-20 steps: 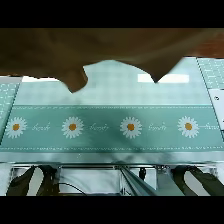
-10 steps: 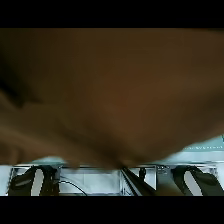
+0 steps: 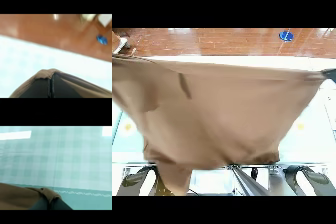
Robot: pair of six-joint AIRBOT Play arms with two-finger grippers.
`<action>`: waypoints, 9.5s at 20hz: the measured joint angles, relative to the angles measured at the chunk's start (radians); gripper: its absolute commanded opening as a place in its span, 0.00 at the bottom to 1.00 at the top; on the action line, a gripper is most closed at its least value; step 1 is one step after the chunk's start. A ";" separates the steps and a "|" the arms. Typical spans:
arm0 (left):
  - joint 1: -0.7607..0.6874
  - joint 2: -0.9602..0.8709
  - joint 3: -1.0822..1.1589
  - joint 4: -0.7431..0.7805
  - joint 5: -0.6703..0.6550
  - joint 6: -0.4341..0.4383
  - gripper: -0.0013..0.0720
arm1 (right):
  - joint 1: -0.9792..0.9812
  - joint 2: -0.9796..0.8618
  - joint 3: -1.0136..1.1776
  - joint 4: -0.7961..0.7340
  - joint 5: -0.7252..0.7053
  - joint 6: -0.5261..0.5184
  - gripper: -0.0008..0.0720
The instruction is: Fold the shirts.
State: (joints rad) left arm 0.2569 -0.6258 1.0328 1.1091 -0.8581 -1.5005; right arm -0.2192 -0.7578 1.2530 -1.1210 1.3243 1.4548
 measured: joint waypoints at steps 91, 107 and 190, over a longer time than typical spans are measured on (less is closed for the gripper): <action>-0.022 -0.914 0.165 -0.377 -0.186 0.302 0.04 | -0.035 -0.718 -0.196 0.351 -0.315 -0.118 0.05; 0.080 -1.279 0.706 -0.150 -0.538 0.112 0.71 | -0.158 -0.998 0.140 0.275 -0.179 -0.066 0.58; -0.183 -0.196 -0.374 -0.085 -0.080 0.048 0.04 | 0.362 -0.627 0.332 -0.108 0.032 0.103 0.58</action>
State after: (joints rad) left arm 0.0734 -0.8223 0.6586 1.0245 -0.9386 -1.4521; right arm 0.1429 -1.3846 1.5848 -1.2289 1.3560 1.5574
